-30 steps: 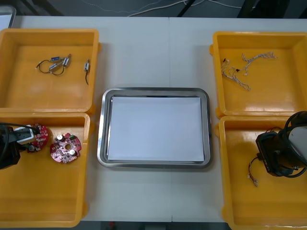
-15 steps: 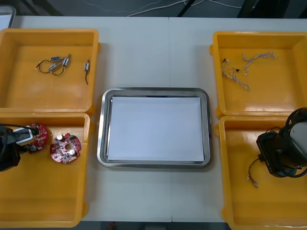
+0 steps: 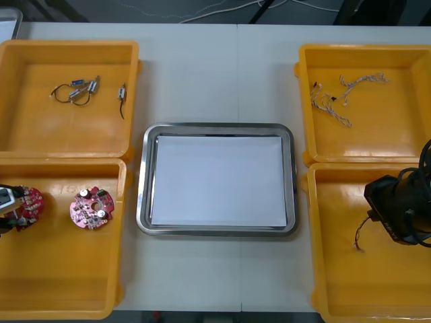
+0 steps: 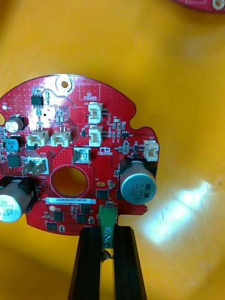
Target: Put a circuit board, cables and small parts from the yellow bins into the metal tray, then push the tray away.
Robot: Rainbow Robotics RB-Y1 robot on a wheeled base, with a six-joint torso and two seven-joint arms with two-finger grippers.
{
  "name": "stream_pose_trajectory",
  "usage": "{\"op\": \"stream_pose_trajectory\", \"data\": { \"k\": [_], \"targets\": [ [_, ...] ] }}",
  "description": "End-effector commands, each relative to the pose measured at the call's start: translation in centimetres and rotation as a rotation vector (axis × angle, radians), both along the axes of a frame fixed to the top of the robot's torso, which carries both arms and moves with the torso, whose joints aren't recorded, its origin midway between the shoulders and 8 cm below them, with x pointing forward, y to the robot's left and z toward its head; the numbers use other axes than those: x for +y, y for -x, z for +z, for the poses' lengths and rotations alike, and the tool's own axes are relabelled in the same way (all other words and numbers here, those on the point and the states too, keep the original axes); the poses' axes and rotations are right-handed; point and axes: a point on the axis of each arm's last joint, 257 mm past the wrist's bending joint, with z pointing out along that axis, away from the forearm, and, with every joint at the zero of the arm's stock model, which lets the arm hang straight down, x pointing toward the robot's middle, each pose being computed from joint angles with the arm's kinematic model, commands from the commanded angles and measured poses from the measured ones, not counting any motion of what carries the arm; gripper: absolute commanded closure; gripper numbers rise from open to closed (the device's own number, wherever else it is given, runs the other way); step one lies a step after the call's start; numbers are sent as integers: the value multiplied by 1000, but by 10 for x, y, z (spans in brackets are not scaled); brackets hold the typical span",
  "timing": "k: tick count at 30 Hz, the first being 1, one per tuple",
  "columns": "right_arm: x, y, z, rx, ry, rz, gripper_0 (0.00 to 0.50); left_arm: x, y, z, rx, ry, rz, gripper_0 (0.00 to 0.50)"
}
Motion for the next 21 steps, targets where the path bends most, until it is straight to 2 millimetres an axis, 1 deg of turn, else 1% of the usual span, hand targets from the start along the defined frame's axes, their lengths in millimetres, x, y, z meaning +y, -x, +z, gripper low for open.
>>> {"op": "stream_pose_trajectory", "data": {
  "k": [1,2,4,7,12,13,14,16,18,19,21],
  "targets": [
    [-17,5,41,-46,74,120,500,20,18,13,9,-54,-52,500],
    [-17,7,44,-47,86,144,500,22,19,15,10,-57,-50,500],
    [-18,4,55,-80,125,212,500,23,22,24,10,-66,-52,500],
    [-17,3,65,-110,180,300,500,26,28,32,20,-80,-57,500],
    [-17,3,73,-125,249,416,500,25,34,44,29,-92,-72,500],
    [-18,3,75,-125,277,464,500,23,36,49,33,-91,-79,500],
    [-18,3,75,-125,277,464,500,23,36,49,33,-91,-79,500],
    [-18,3,80,-133,328,550,500,19,37,60,30,-95,-92,500],
    [-17,3,82,-137,345,584,500,18,38,64,30,-103,-100,500],
    [-15,3,84,-142,372,636,500,16,38,70,29,-114,-114,500],
    [-14,3,87,-148,403,695,500,13,38,77,30,-124,-128,500]
  ]
}}
